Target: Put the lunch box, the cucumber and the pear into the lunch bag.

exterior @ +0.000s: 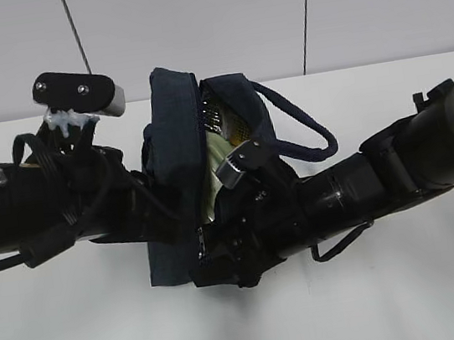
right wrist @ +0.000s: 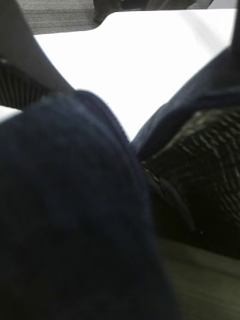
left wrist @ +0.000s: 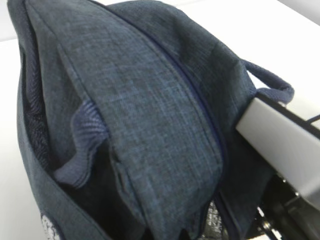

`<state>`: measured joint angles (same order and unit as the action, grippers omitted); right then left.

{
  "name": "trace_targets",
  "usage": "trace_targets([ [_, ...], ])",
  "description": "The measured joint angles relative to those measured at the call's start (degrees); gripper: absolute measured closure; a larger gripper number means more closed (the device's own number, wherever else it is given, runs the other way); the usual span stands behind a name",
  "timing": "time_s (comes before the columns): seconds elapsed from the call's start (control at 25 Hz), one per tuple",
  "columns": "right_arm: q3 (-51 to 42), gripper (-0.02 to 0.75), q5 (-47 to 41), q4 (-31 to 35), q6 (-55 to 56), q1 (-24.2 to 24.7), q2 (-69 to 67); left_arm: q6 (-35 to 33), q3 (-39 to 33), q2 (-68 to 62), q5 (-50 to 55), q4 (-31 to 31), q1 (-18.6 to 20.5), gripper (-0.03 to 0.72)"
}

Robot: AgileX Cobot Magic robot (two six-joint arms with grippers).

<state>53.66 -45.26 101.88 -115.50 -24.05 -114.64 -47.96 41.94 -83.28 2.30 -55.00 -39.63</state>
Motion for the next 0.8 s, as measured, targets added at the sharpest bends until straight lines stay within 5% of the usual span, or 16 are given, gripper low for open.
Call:
trace_targets([
  [0.36,0.2,0.325,0.0,0.0,1.4,0.0,0.0,-0.1,1.8,0.0,4.4,-4.0,0.0,0.685],
  [0.8,0.3,0.615,2.8,-0.6,5.9,0.0,0.0,-0.2,2.0,0.0,6.3,-4.9,0.0,0.685],
])
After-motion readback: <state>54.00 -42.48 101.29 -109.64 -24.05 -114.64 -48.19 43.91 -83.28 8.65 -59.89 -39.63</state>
